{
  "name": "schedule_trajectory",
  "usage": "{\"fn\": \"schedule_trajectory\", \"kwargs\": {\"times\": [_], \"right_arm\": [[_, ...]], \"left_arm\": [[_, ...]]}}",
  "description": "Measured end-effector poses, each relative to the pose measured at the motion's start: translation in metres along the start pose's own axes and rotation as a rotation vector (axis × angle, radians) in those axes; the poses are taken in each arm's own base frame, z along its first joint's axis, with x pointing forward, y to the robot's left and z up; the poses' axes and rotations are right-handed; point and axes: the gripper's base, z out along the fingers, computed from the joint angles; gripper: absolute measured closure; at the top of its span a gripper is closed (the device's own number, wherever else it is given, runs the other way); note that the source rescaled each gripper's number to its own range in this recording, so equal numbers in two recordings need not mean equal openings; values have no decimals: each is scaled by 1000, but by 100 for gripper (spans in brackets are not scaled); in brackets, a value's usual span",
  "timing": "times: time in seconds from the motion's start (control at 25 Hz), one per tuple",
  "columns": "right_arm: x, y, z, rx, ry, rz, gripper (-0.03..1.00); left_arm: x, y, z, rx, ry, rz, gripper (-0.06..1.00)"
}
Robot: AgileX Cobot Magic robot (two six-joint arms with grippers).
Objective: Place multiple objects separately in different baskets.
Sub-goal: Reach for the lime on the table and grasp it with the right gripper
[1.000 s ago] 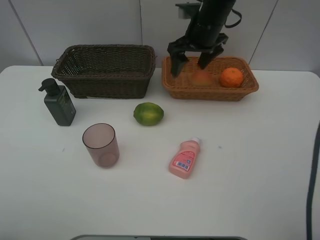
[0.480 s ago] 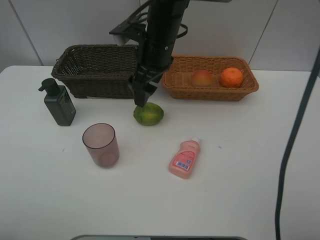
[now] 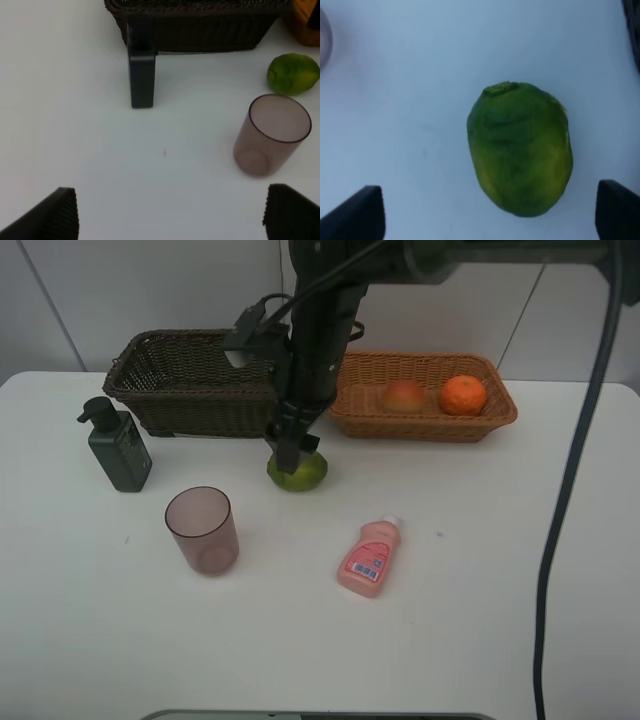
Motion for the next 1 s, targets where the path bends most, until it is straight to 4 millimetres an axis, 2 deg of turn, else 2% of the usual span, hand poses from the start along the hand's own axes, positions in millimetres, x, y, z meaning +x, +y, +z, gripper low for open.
{"fn": "schedule_trajectory", "kwargs": {"times": [0.16, 0.4, 0.68, 1.0], "right_arm": [[1, 1, 15, 34, -40, -17, 12], [0, 0, 23, 55, -58, -22, 12], [2, 0, 52, 32, -27, -24, 12], [2, -2, 65, 53, -20, -40, 12]], "left_arm": [[0, 0, 0, 0, 0, 0, -1], [0, 0, 0, 0, 0, 0, -1], [0, 0, 0, 0, 0, 0, -1], [0, 0, 0, 0, 0, 0, -1]]}}
